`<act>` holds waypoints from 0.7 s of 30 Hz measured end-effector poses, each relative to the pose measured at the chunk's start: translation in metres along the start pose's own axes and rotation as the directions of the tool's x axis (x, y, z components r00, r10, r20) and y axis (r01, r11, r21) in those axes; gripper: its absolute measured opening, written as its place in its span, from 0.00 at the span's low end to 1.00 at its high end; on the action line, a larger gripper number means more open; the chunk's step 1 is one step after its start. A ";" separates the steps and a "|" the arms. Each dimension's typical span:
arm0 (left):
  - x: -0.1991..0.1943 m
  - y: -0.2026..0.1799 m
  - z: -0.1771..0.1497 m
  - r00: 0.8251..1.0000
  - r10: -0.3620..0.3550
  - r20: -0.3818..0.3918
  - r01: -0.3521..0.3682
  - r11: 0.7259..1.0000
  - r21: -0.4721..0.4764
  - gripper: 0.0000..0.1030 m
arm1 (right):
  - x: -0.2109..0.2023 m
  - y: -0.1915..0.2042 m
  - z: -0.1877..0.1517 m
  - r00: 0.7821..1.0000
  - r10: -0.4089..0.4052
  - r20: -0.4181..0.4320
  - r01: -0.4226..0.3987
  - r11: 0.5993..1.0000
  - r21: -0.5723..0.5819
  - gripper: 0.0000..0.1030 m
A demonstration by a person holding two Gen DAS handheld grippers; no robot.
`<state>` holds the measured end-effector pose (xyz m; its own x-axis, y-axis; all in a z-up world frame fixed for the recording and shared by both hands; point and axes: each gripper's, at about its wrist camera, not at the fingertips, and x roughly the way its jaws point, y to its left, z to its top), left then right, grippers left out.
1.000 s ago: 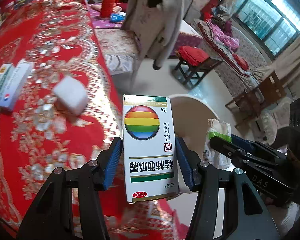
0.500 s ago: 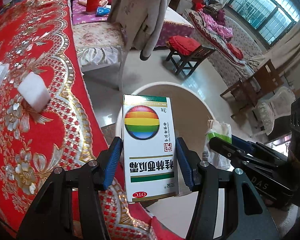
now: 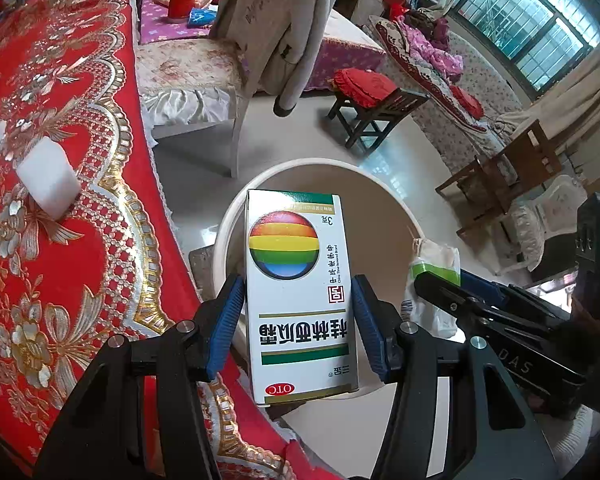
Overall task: Collect trash
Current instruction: 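Carry the medicine box and tissue pack over the bucket and open both tools, then move both open tools back over the dark green packet and white sponge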
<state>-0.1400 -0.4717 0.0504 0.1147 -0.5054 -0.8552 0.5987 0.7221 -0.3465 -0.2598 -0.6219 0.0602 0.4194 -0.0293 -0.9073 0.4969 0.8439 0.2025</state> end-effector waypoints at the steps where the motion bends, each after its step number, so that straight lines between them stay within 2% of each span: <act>1: 0.001 0.001 0.001 1.000 -0.011 0.001 0.011 1.000 -0.008 0.52 | 0.000 0.000 0.001 1.000 0.001 0.002 -0.001 1.000 0.006 0.49; 7: 0.003 0.005 0.002 0.999 -0.032 -0.023 0.031 0.999 -0.029 0.53 | 0.001 -0.004 0.002 1.000 -0.003 -0.003 0.003 1.000 0.026 0.49; 21: -0.013 0.021 -0.005 1.000 -0.012 0.007 0.013 0.999 -0.046 0.53 | 0.002 0.018 0.003 1.000 0.020 -0.009 -0.020 1.000 -0.005 0.50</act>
<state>-0.1331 -0.4477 0.0527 0.1130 -0.5176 -0.8481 0.5630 0.7367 -0.3746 -0.2475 -0.6089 0.0628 0.4227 -0.0073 -0.9062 0.4843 0.8470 0.2191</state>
